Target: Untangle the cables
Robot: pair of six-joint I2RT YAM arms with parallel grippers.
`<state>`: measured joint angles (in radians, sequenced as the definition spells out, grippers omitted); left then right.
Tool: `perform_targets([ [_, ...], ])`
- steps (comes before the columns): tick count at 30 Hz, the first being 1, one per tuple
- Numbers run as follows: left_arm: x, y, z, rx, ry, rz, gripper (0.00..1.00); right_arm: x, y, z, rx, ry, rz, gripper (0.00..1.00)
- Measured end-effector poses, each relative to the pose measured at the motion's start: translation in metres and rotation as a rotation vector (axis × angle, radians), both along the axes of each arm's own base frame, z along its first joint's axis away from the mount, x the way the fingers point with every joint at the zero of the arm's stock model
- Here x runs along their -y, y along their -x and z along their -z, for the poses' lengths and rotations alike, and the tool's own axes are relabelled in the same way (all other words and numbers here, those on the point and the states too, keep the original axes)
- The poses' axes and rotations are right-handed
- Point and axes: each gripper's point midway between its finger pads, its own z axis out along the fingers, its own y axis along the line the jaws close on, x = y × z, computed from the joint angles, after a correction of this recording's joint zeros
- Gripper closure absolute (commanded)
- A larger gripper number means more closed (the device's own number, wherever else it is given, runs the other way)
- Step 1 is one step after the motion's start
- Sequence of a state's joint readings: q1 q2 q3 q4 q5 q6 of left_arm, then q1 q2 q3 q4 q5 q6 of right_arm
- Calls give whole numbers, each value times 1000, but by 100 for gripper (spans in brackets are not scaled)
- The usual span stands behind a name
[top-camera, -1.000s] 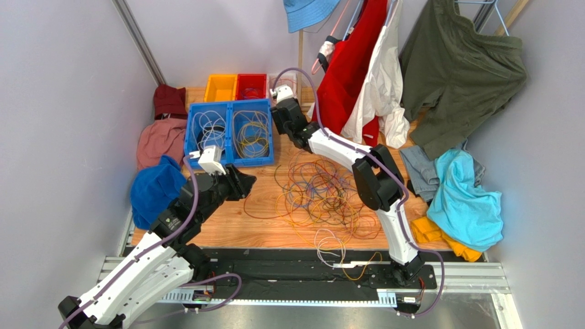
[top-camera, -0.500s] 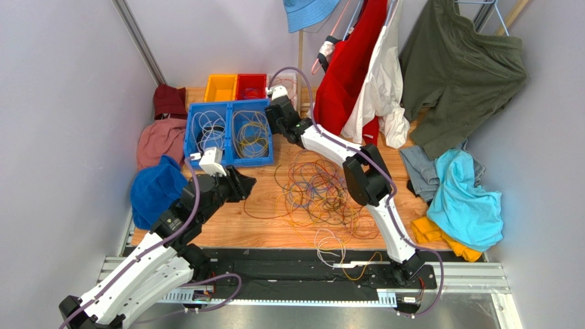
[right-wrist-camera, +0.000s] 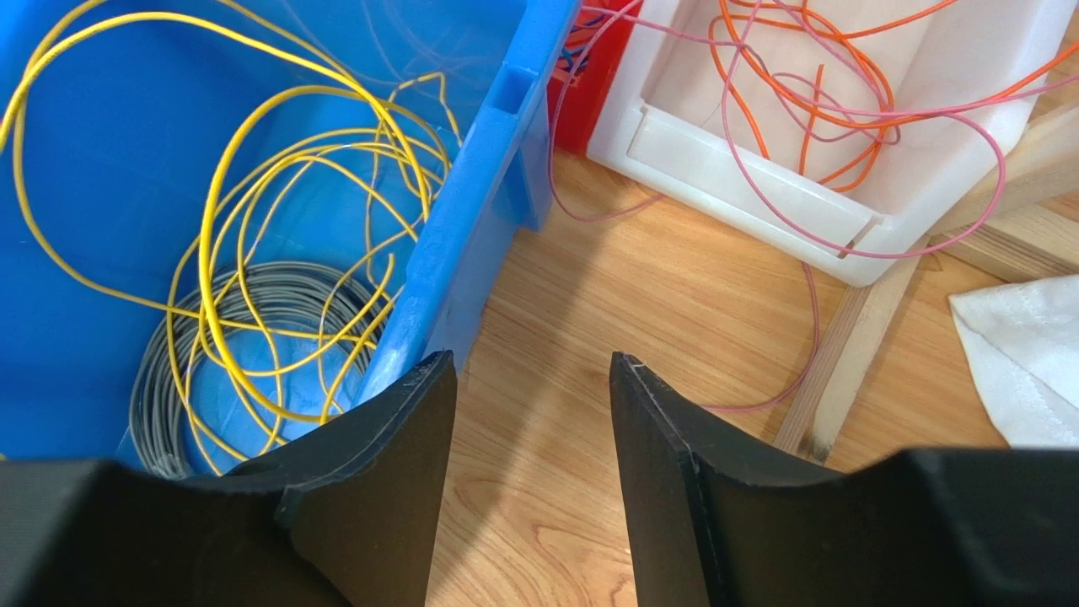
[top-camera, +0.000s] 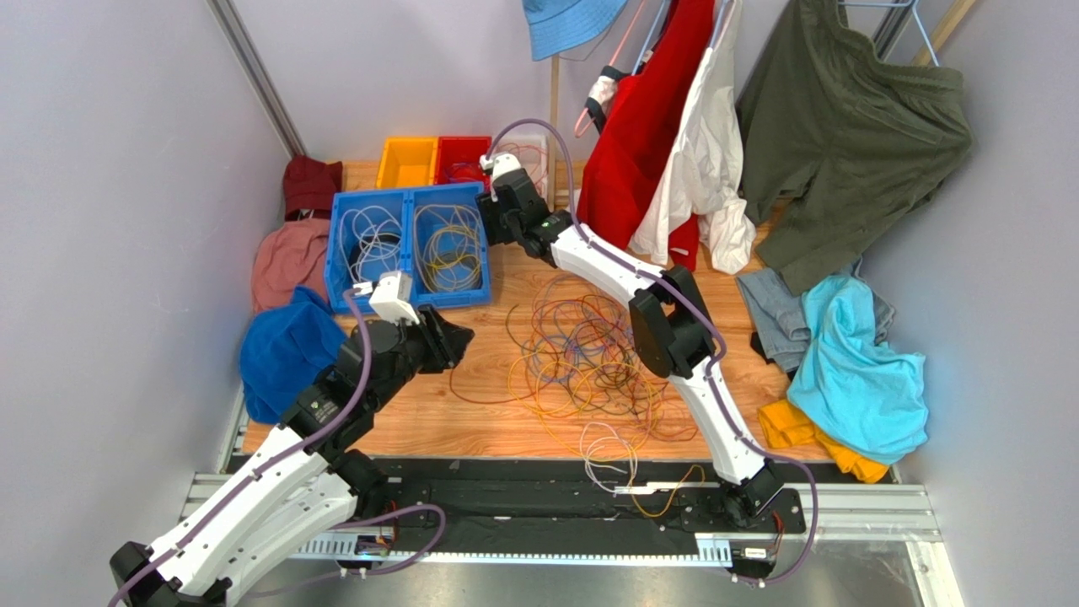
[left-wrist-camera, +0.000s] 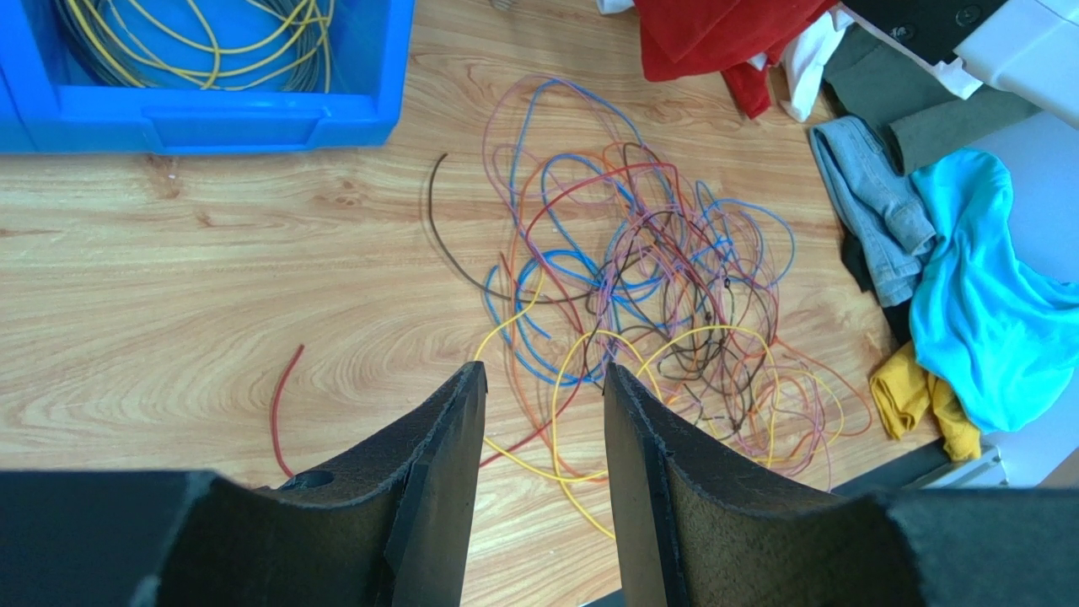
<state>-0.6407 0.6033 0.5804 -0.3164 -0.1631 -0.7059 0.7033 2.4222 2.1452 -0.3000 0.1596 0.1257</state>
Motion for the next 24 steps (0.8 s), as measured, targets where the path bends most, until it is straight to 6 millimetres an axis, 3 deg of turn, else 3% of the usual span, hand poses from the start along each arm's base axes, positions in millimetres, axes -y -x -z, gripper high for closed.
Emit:
perform_targets([
  [8,0,0,2,-4,4,-2,52,15,2,11,-3,18,31,45],
  [15,0,0,5,-10,4,-3,52,31,-20,0,-18,-87,82,44],
  [18,0,0,5,-9,3,-5,52,39,-35,-14,-18,-146,106,44],
  [21,0,0,5,-9,3,-7,52,40,-58,-47,36,-222,122,43],
  [24,0,0,5,-10,2,-7,52,38,-68,-74,75,-280,120,43],
])
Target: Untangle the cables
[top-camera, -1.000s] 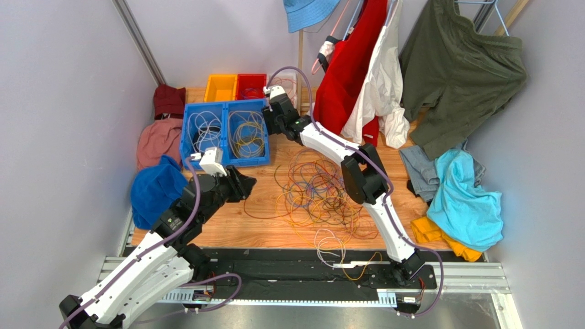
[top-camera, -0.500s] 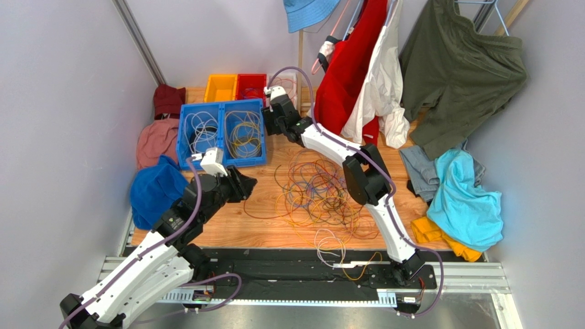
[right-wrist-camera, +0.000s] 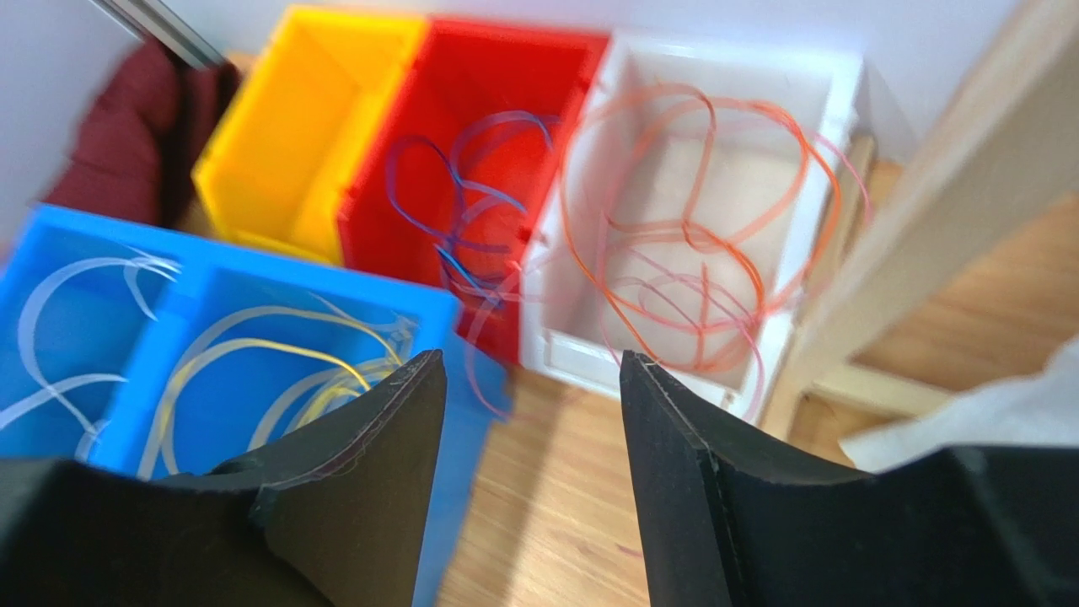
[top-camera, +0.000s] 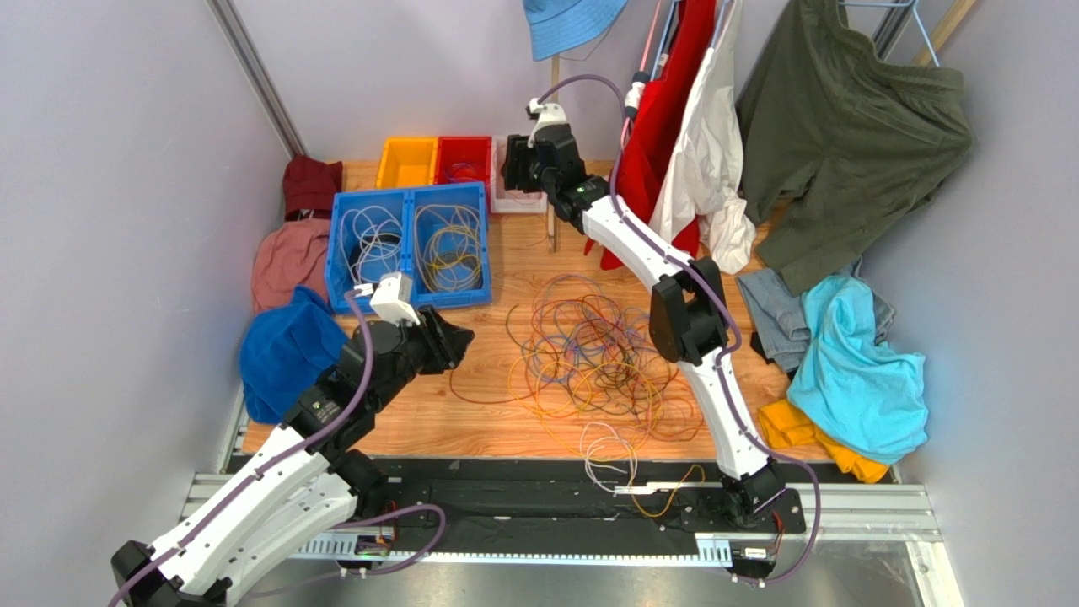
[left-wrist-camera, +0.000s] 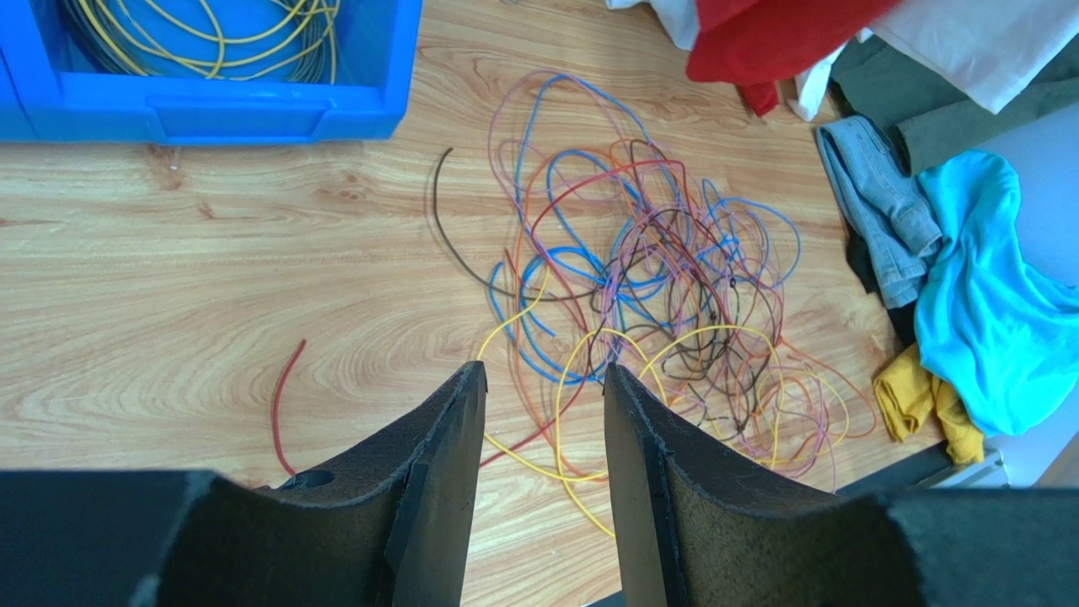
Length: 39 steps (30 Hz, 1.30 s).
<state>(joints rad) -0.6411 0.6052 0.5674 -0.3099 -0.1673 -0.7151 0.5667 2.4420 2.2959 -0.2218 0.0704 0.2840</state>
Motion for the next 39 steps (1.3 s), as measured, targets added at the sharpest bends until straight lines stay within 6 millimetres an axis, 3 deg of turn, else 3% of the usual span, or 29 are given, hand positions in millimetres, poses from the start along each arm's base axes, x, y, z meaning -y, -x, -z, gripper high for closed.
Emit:
perform_targets([
  [3,0,0,1,-4,-3,0,52,-6,-3,-14,24,-38,-13,43],
  [7,1,-1,4,-11,-8,0,52,-8,-2,-3,10,-47,-19,45],
  [10,1,-1,6,-13,-10,0,52,-5,12,32,-40,-27,-30,45],
  [12,1,-1,7,-14,-10,-1,52,1,32,66,-105,16,-40,45],
  [14,0,-1,7,-13,-8,-2,52,4,46,82,-139,49,-48,45],
  [16,-1,0,7,-10,-4,-7,52,4,65,86,-151,80,-63,44],
  [18,-3,1,4,-1,3,-13,52,-3,87,71,-132,95,-84,44],
  [20,-5,3,1,7,11,-19,52,-14,111,40,-83,92,-108,43],
  [25,-12,8,-3,16,22,-33,52,-38,179,-67,86,23,-164,44],
  [27,-13,10,-6,23,31,-35,53,-37,208,-94,124,-6,-175,44],
  [29,-13,11,-9,32,44,-33,55,-26,234,-103,131,-21,-160,44],
  [32,-11,13,-4,24,52,-23,57,-11,267,-84,91,-7,-134,45],
  [35,-11,16,0,13,48,-13,57,3,299,-40,24,80,-110,45],
  [39,-14,18,-8,40,34,-5,56,20,353,13,-47,245,-128,44],
])
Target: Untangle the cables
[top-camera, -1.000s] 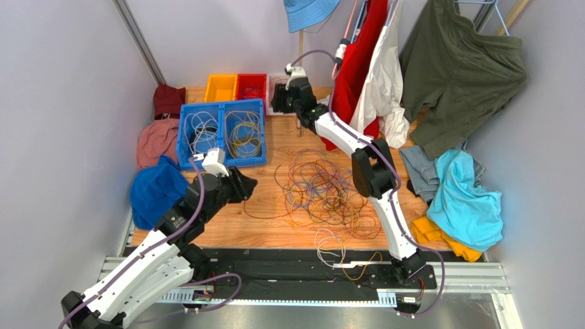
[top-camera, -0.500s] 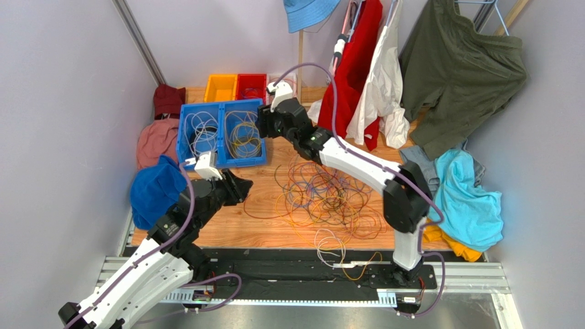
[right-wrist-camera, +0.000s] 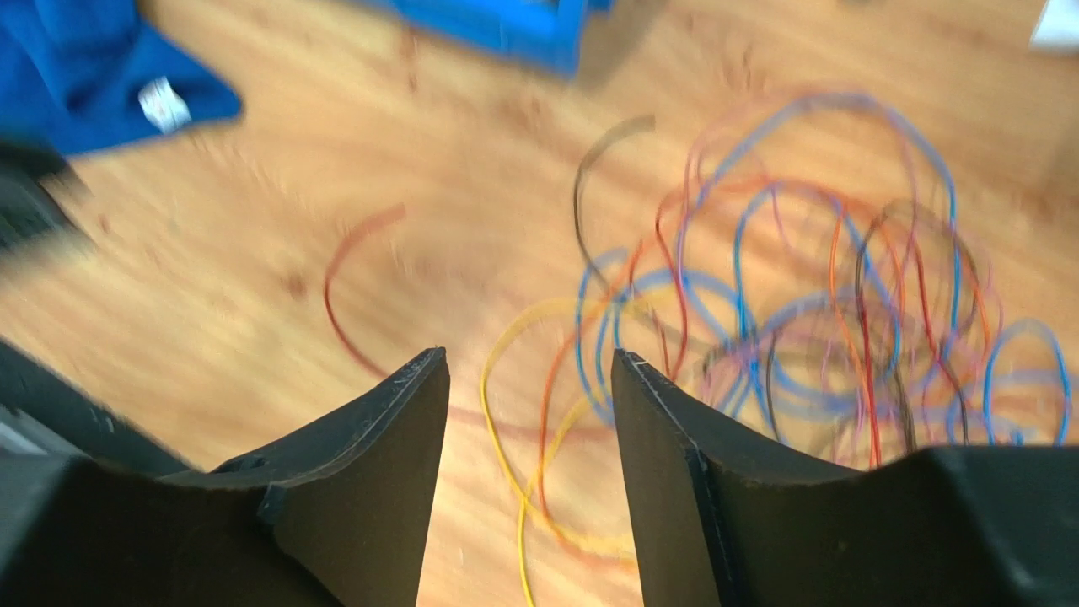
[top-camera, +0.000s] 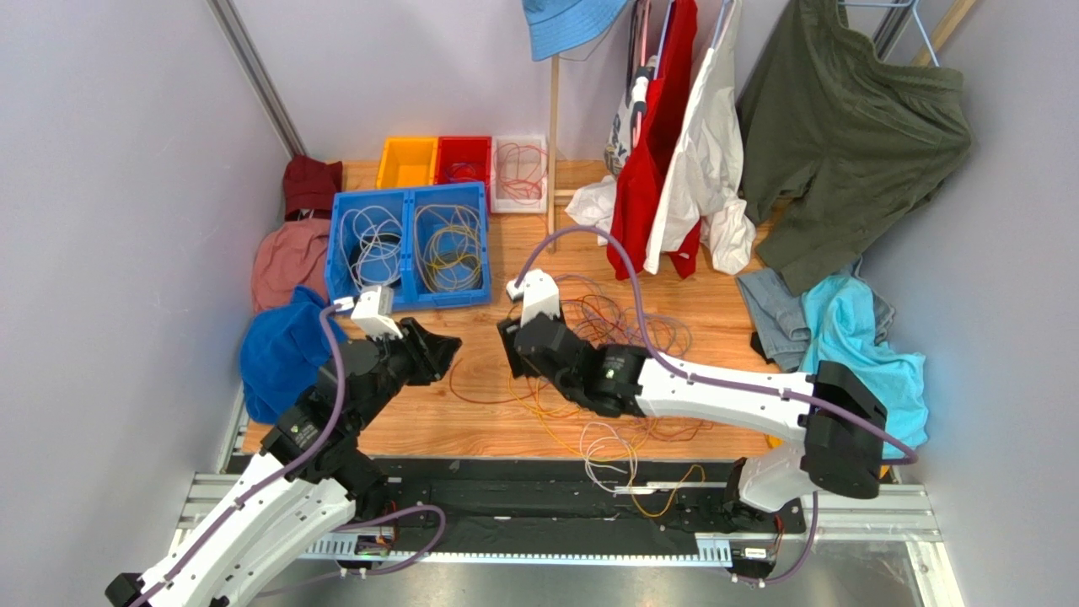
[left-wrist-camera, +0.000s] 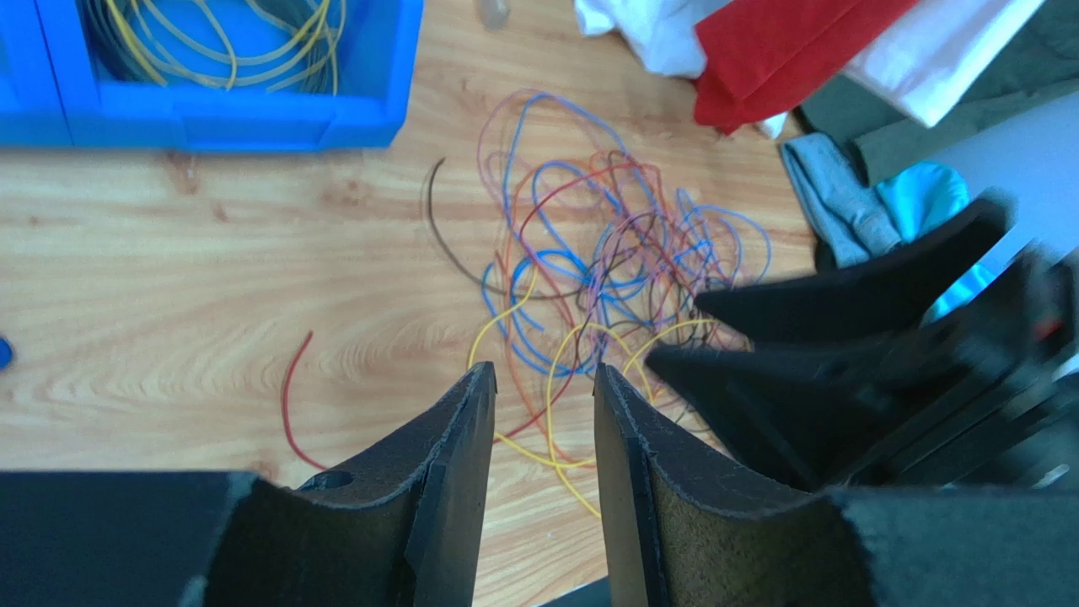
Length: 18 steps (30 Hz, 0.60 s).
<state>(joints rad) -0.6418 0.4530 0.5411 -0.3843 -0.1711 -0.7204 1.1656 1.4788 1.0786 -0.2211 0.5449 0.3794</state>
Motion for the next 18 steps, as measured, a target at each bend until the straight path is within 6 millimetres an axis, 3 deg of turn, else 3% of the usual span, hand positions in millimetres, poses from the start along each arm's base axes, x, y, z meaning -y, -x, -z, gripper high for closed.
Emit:
perform_targets([
  [2,-1,0,-11,22,-5,5,55,11,15,10,-20,29,-1,44],
  [5,3,-2,-28,37,-17,25,52,40,21,23,-44,47,49,43],
  [7,8,-4,-27,25,-29,45,46,58,25,35,-62,59,80,43],
  [10,11,-5,-12,-28,-60,58,29,80,31,59,-95,106,118,42],
  [11,12,-5,-9,-41,-67,58,6,84,32,65,-101,121,124,41],
  [14,8,-5,-5,-57,-83,44,4,95,32,72,-105,151,150,41],
  [18,0,-7,-16,-43,-98,2,4,106,18,72,-109,143,204,40],
])
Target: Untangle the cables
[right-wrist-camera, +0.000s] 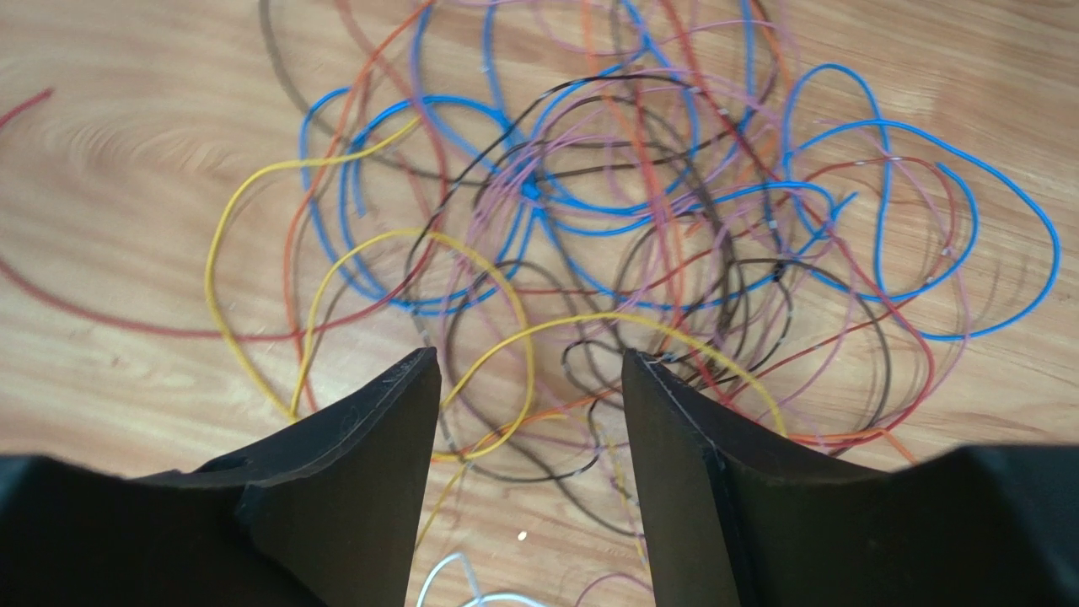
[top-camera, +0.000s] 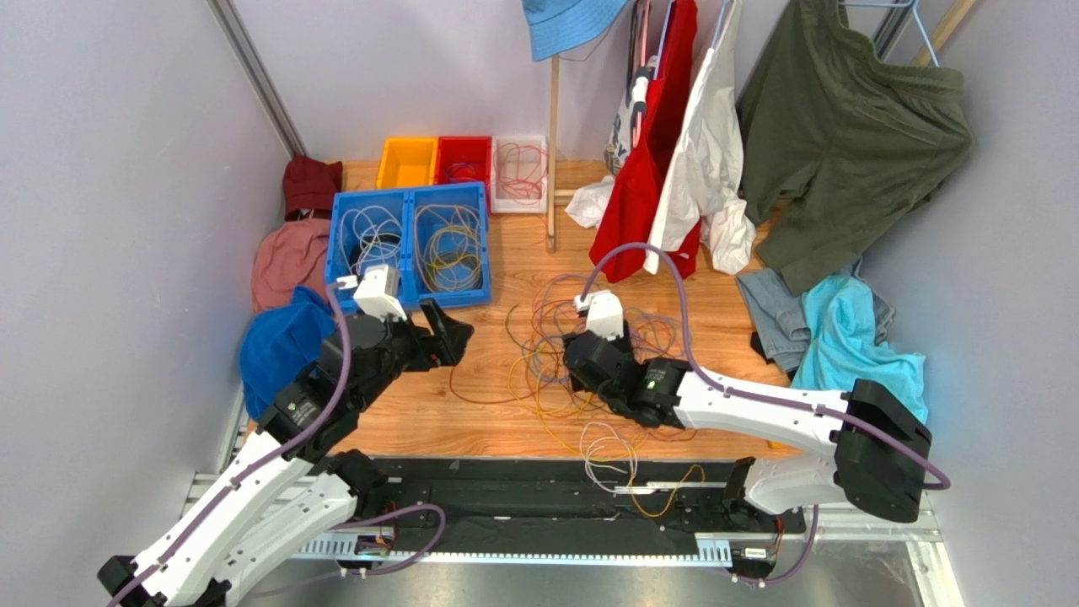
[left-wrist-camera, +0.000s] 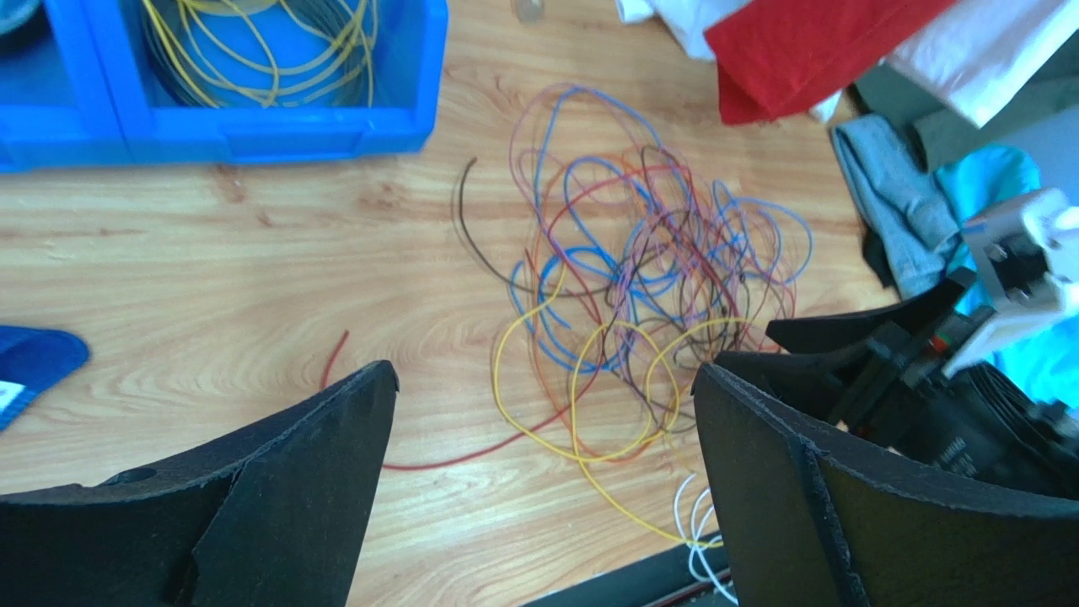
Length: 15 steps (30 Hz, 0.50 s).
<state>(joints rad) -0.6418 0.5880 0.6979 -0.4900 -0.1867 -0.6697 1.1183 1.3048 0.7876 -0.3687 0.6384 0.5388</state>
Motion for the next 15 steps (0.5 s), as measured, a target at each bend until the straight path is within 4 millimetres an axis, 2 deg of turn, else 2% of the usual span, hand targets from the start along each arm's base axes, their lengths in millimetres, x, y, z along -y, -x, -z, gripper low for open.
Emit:
perform_targets([
  [3,-4,-2,-11,27,1,-22,4,15,-16,2,-21,-18,64,40],
  [6,-7,-1,-11,34,4,-32,6,27,-25,9,-47,-26,104,41],
  [11,-11,2,6,18,-3,-39,9,22,-13,23,-103,-40,53,43],
  [15,-12,5,20,-4,-15,-39,9,14,10,21,-111,-76,-33,43],
])
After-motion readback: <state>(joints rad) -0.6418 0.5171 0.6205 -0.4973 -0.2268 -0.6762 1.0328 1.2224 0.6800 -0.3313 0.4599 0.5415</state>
